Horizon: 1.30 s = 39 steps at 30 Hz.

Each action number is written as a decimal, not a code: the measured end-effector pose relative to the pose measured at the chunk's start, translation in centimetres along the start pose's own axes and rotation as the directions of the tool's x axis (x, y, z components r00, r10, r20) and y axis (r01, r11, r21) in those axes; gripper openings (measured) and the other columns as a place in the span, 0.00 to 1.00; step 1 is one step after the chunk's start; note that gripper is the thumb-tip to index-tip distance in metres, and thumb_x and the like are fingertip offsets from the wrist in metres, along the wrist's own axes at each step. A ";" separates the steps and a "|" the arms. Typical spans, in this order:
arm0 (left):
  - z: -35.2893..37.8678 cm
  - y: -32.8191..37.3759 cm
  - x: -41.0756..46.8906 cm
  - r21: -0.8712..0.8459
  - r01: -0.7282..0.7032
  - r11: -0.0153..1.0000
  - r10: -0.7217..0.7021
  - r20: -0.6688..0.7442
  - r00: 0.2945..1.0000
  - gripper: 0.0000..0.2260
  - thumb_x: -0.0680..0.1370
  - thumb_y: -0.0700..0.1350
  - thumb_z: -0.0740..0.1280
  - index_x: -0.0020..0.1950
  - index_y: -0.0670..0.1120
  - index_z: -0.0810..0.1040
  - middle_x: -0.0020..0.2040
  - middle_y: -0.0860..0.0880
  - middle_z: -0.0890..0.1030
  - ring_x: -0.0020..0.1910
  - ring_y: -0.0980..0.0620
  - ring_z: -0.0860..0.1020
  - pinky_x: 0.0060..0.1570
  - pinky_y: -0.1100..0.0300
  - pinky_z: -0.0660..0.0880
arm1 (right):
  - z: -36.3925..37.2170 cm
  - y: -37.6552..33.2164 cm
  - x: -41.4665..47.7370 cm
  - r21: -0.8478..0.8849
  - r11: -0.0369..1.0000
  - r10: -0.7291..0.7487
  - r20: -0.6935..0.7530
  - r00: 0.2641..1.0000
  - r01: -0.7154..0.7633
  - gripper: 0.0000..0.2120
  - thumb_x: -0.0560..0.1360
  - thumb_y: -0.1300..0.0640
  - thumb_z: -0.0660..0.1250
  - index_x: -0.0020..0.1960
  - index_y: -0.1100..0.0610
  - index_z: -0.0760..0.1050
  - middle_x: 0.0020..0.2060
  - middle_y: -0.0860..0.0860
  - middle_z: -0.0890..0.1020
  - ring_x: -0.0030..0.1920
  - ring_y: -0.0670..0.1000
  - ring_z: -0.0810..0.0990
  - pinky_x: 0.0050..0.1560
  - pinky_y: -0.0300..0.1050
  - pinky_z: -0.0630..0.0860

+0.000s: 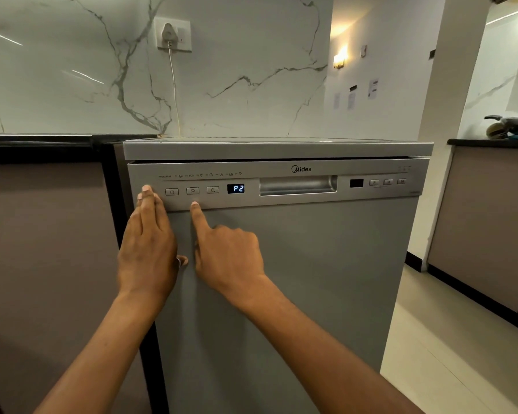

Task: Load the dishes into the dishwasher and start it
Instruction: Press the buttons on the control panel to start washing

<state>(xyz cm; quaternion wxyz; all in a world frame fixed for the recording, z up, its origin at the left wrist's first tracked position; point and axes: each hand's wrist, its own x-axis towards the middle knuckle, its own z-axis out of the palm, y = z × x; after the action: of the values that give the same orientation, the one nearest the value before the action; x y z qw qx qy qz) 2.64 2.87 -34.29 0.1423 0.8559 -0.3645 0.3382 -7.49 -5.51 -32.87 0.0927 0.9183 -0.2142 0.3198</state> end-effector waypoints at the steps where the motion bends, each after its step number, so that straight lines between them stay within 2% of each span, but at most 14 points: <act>1: 0.0 0.0 0.0 -0.002 -0.001 1.000 0.001 0.001 1.000 0.62 0.57 0.46 0.86 0.78 0.29 0.50 0.77 0.30 0.55 0.77 0.33 0.58 0.75 0.45 0.63 | 0.0 0.0 0.0 0.002 1.000 0.000 0.003 1.000 0.000 0.37 0.80 0.46 0.62 0.82 0.51 0.46 0.35 0.53 0.78 0.26 0.52 0.67 0.26 0.42 0.56; 5: -0.1 -0.1 0.0 0.004 -0.002 1.000 0.002 0.001 1.000 0.62 0.58 0.47 0.86 0.78 0.29 0.50 0.77 0.30 0.55 0.76 0.33 0.59 0.75 0.45 0.63 | 0.2 -0.1 -0.3 0.014 1.000 0.003 0.007 1.000 -0.004 0.37 0.80 0.47 0.62 0.82 0.51 0.46 0.33 0.52 0.75 0.26 0.53 0.67 0.26 0.43 0.57; 10: 0.0 -0.1 0.0 0.002 0.004 1.000 -0.004 0.006 1.000 0.62 0.57 0.48 0.86 0.78 0.29 0.51 0.77 0.31 0.55 0.75 0.33 0.60 0.75 0.44 0.64 | 0.1 -0.2 -0.2 0.028 1.000 0.005 -0.016 1.000 -0.004 0.38 0.81 0.45 0.61 0.82 0.51 0.43 0.35 0.53 0.79 0.26 0.53 0.68 0.26 0.43 0.57; 14: 0.0 -0.3 0.0 0.024 -0.006 1.000 0.005 0.018 1.000 0.63 0.58 0.49 0.86 0.79 0.30 0.49 0.78 0.31 0.54 0.76 0.33 0.59 0.76 0.43 0.61 | -0.3 -0.4 0.4 0.037 0.999 0.008 -0.013 1.000 -0.007 0.41 0.80 0.43 0.61 0.82 0.51 0.40 0.37 0.54 0.81 0.27 0.53 0.68 0.27 0.43 0.56; 18: 0.1 -0.3 0.0 0.010 0.000 1.000 0.000 0.015 1.000 0.63 0.57 0.48 0.86 0.79 0.30 0.50 0.78 0.31 0.55 0.76 0.33 0.58 0.76 0.42 0.61 | -0.7 -0.4 0.9 0.010 1.000 0.012 -0.020 1.000 -0.012 0.42 0.80 0.42 0.61 0.82 0.52 0.40 0.33 0.52 0.78 0.24 0.49 0.64 0.26 0.43 0.55; 22: 0.2 -0.4 0.1 0.013 -0.001 1.000 0.001 0.007 1.000 0.62 0.57 0.48 0.86 0.79 0.30 0.51 0.78 0.32 0.55 0.76 0.34 0.58 0.75 0.40 0.62 | -0.6 -0.2 1.1 -0.015 1.000 0.012 -0.013 1.000 -0.012 0.43 0.80 0.42 0.62 0.82 0.51 0.39 0.27 0.50 0.69 0.24 0.49 0.64 0.26 0.43 0.55; 27: 0.4 -0.5 0.2 0.051 -0.004 0.999 0.003 0.014 1.000 0.63 0.59 0.51 0.85 0.79 0.31 0.48 0.79 0.32 0.52 0.79 0.35 0.55 0.77 0.42 0.58 | 0.1 -0.1 2.0 -0.032 0.999 0.008 -0.050 0.999 -0.009 0.38 0.80 0.48 0.62 0.82 0.51 0.46 0.26 0.50 0.64 0.23 0.49 0.62 0.25 0.42 0.54; 30: 0.5 -0.6 0.2 0.074 -0.005 0.997 0.004 0.012 1.000 0.63 0.60 0.53 0.84 0.79 0.31 0.47 0.79 0.33 0.51 0.79 0.36 0.54 0.77 0.43 0.58 | 0.4 -0.2 2.8 -0.033 0.999 0.014 -0.093 0.996 -0.017 0.32 0.80 0.52 0.61 0.81 0.52 0.53 0.27 0.49 0.68 0.22 0.49 0.58 0.26 0.41 0.51; 32: 0.5 -0.5 0.2 0.092 -0.002 0.996 0.001 0.007 1.000 0.64 0.60 0.54 0.84 0.79 0.31 0.47 0.79 0.32 0.52 0.78 0.36 0.56 0.77 0.44 0.58 | 0.8 -0.2 3.0 -0.036 0.999 0.010 -0.093 0.996 -0.013 0.30 0.81 0.53 0.61 0.81 0.53 0.56 0.28 0.49 0.70 0.22 0.50 0.57 0.26 0.40 0.51; 36: 0.3 -0.3 0.1 0.114 0.004 0.993 -0.005 0.007 1.000 0.63 0.60 0.54 0.84 0.79 0.31 0.46 0.79 0.32 0.52 0.77 0.36 0.56 0.78 0.44 0.57 | 1.1 0.0 2.9 -0.078 0.997 0.000 -0.099 0.995 -0.008 0.30 0.81 0.50 0.62 0.80 0.53 0.58 0.26 0.48 0.65 0.22 0.49 0.55 0.25 0.40 0.50; 38: 0.3 -0.3 0.1 0.126 0.006 0.992 -0.007 0.009 1.000 0.63 0.61 0.54 0.83 0.79 0.31 0.46 0.79 0.32 0.52 0.77 0.35 0.56 0.78 0.44 0.57 | 1.1 -0.1 2.8 -0.078 0.997 -0.011 -0.115 0.993 0.002 0.28 0.83 0.48 0.59 0.81 0.53 0.56 0.27 0.50 0.68 0.23 0.50 0.59 0.25 0.41 0.52; 39: 0.2 -0.3 0.1 0.127 0.009 0.992 -0.010 0.011 1.000 0.63 0.61 0.54 0.83 0.79 0.31 0.46 0.79 0.32 0.52 0.78 0.36 0.56 0.78 0.44 0.57 | 0.8 -0.2 2.8 -0.065 0.998 -0.017 -0.121 0.993 0.009 0.28 0.84 0.47 0.56 0.81 0.53 0.55 0.29 0.51 0.72 0.24 0.51 0.64 0.25 0.41 0.53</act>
<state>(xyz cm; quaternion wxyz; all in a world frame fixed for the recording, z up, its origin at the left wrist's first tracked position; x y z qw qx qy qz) 3.01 2.92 -34.40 0.0867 0.8670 -0.3390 0.3549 -4.99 -6.54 -31.74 0.1372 0.8951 -0.2124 0.3672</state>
